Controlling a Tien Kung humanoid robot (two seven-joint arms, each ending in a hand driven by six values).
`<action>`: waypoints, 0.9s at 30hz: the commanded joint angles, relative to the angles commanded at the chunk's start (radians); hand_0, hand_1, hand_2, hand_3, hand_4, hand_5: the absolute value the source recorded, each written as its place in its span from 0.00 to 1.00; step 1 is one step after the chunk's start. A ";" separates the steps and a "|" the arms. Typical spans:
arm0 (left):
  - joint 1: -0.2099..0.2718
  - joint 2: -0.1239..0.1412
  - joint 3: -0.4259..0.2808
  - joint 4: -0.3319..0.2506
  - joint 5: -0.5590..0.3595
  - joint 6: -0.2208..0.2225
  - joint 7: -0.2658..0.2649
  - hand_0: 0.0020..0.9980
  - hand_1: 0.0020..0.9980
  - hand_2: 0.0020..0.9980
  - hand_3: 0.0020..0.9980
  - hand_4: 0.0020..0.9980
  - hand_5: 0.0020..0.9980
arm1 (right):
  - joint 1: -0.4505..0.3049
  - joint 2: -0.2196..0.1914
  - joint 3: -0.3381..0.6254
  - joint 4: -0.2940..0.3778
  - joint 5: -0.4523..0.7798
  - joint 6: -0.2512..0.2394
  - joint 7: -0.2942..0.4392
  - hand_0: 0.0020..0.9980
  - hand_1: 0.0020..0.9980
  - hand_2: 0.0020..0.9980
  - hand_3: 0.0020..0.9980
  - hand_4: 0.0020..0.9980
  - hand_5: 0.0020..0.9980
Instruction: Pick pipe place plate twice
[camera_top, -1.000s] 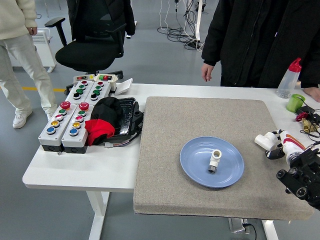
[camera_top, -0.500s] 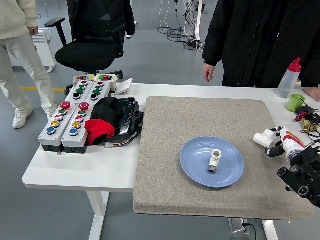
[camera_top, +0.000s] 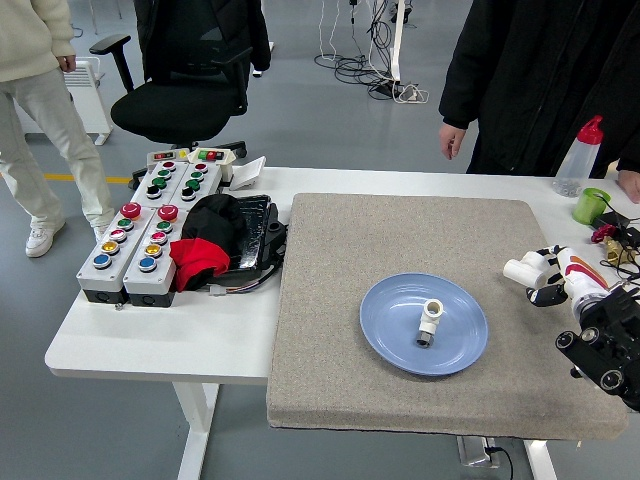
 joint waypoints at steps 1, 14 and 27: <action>0.000 0.000 0.000 0.000 0.000 0.000 0.000 0.68 0.70 0.73 0.67 0.52 1.00 | 0.000 -0.001 0.002 0.001 -0.001 0.000 0.000 0.45 0.55 0.58 0.74 0.63 0.19; 0.005 0.000 -0.006 0.000 0.005 0.001 0.000 0.68 0.70 0.73 0.67 0.52 1.00 | -0.007 -0.074 0.139 0.194 -0.142 -0.015 -0.009 0.46 0.56 0.58 0.74 0.63 0.19; 0.011 0.002 -0.015 0.000 0.013 0.001 0.001 0.68 0.70 0.73 0.66 0.52 1.00 | -0.002 -0.184 0.120 0.572 -0.240 0.016 -0.071 0.47 0.57 0.59 0.75 0.63 0.20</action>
